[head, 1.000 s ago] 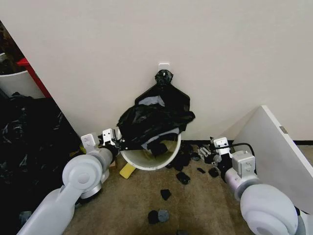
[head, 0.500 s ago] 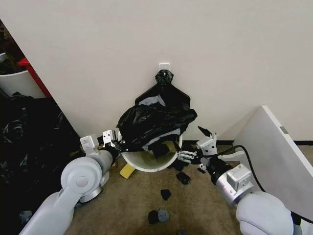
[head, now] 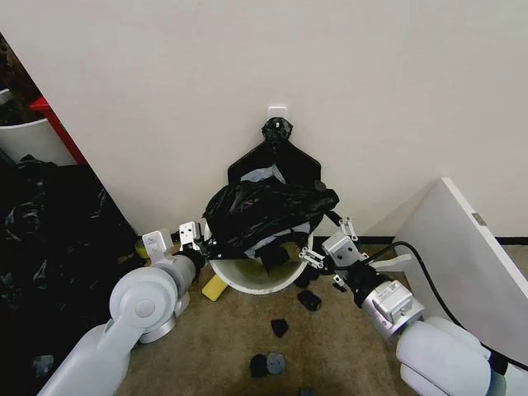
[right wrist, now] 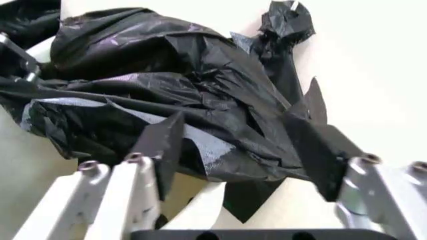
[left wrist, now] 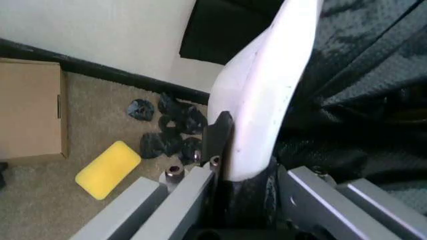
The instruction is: Place the garbage bag over the trash bin.
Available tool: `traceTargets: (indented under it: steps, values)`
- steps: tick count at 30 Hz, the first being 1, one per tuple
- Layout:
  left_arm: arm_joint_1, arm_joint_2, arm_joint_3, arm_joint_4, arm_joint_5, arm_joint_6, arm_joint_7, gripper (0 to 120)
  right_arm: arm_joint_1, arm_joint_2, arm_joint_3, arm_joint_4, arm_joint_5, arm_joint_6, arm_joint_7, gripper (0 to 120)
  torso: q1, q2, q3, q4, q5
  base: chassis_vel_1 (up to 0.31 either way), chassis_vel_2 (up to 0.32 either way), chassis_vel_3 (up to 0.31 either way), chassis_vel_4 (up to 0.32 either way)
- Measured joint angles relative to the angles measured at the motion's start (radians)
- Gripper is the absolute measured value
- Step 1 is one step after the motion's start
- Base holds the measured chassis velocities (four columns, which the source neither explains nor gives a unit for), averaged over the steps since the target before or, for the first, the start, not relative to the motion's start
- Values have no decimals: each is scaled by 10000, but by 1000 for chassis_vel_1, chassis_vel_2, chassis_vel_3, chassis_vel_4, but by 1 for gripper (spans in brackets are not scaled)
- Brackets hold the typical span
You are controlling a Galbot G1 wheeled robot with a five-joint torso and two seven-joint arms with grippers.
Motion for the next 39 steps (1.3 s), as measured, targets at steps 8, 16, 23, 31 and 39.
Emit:
traceTargets:
  steps: [8,16,23,31,39]
  values:
    - [-29,-46,50,82,77,2,0,0,-174,-200,-30,287,400,-206,99,50,0,0,0,-1,-1,0,0,0,0]
    - [-10,-29,44,71,88,2,1,0,-197,-353,-99,170,167,-342,-333,80,0,0,0,-1,-1,0,0,0,0]
    - [36,-8,27,23,89,2,2,0,-135,-294,-67,92,23,-206,-473,63,0,0,0,0,-1,0,0,0,0]
    - [-3,-56,142,22,117,1,6,0,16,-190,-53,-122,-466,-433,-523,36,0,0,0,0,-1,0,0,0,0]
    - [-4,-66,178,22,140,-3,9,0,124,-47,-52,-381,-916,-266,-700,15,0,0,0,0,-1,0,0,0,0]
